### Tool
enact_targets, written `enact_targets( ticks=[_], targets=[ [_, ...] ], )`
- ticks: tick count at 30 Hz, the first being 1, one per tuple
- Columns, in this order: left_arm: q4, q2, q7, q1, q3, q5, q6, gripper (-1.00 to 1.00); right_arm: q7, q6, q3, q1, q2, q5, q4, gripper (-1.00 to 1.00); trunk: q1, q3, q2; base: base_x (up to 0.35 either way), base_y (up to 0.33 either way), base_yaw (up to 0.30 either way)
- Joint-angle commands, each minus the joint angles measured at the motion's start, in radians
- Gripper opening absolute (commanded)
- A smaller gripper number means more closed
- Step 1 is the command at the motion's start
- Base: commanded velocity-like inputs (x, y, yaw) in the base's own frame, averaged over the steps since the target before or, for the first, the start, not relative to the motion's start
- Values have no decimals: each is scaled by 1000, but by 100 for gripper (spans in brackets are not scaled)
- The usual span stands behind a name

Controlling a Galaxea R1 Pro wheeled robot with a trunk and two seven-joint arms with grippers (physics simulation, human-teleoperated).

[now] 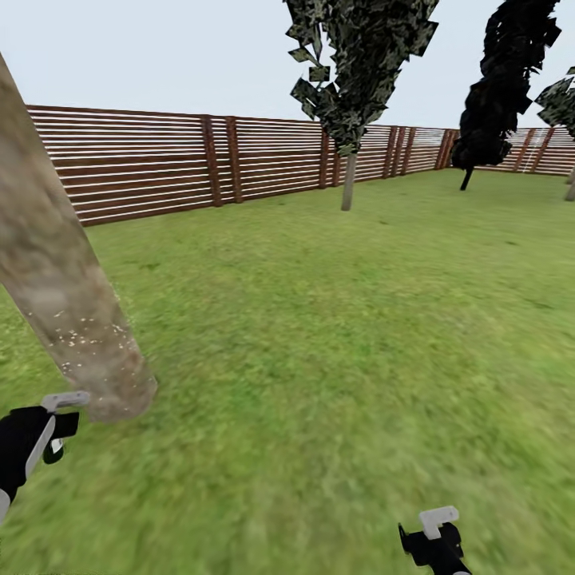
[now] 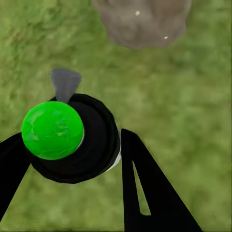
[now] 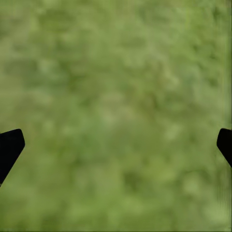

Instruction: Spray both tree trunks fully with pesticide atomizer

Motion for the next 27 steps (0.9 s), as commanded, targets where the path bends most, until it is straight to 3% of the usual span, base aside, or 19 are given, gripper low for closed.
enact_targets(
  ticks=[1, 3, 7, 14, 21, 27],
  targets=[
    [-1, -1, 12, 0, 1, -1, 4, -100, -2, -2, 9, 0, 0, -8, -1, 100, 0, -1, 0, 154, -239, 267],
    [17, -2, 46, 1, 1, 3, -1, -100, -2, -2, 9, 0, 0, -8, 0, 100, 0, -1, 0, 157, -239, 273],
    [28, -11, 55, 1, 2, 20, -57, -100, -2, -2, 9, 0, 0, -8, 0, 100, 0, -1, 0, 181, -234, 275],
    [21, -23, 56, 1, 4, 23, -64, -100, -2, -1, 9, 0, 0, -8, 0, 100, 0, -1, 0, 209, -217, 259],
    [15, -55, 56, 1, 2, 23, -63, -100, -2, -1, 9, 0, -1, -8, -1, 100, 0, -1, 0, 240, -182, 30],
    [12, -58, 54, -2, 4, 24, -63, -100, -2, -2, 9, 0, -2, -8, -1, 100, 0, -1, 0, 241, -178, 0]
  ],
)
